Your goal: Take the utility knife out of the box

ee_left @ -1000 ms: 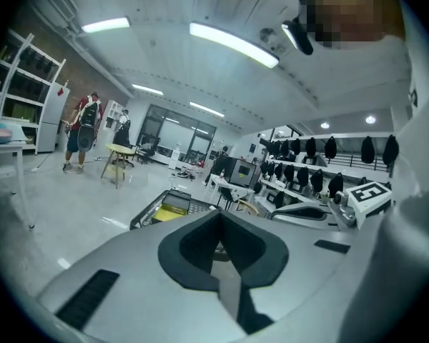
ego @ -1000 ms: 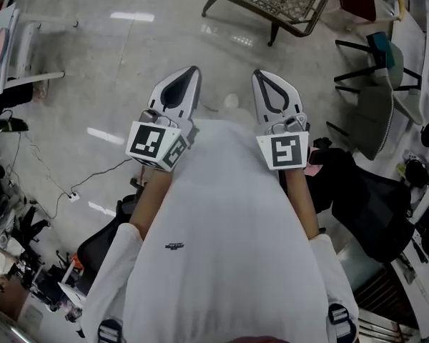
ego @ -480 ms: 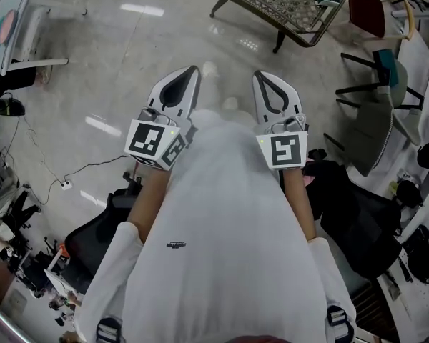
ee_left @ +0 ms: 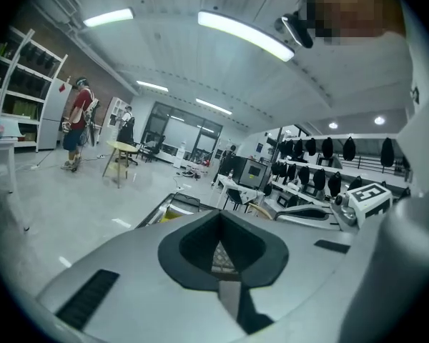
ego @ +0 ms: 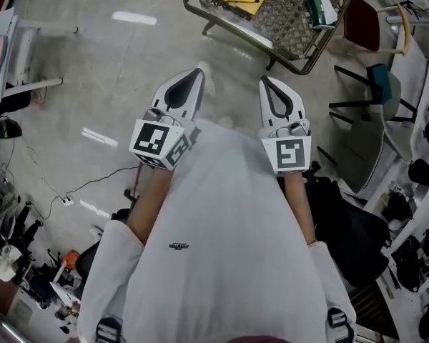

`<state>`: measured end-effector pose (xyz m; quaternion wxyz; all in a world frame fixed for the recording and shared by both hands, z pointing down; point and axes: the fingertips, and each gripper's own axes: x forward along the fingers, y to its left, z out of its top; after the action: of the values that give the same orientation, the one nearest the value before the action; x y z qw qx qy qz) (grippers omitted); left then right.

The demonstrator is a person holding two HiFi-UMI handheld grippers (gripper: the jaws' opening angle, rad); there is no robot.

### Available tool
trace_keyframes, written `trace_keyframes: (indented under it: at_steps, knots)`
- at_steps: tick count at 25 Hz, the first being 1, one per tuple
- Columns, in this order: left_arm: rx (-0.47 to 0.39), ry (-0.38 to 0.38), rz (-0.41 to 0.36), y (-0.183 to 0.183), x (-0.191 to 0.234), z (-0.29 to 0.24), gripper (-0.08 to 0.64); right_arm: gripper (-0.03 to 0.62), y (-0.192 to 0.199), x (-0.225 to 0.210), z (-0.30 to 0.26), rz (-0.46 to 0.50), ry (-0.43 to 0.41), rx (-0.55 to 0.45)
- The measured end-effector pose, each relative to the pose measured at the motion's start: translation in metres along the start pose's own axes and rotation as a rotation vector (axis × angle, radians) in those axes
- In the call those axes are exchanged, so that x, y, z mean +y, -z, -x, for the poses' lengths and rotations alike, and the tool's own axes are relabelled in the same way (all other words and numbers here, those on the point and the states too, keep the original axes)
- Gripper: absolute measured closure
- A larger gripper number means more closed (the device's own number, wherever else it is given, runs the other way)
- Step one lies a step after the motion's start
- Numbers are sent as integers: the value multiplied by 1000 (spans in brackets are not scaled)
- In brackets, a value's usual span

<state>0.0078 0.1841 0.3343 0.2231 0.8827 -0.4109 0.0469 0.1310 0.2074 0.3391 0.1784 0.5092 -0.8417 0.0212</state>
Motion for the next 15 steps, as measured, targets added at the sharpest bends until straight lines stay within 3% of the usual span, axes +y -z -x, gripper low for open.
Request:
trace_keyframes:
  at_steps: [15]
  knots:
    - [25, 73, -2, -101, 118, -133, 558, 594, -44, -94, -169, 35, 32, 62]
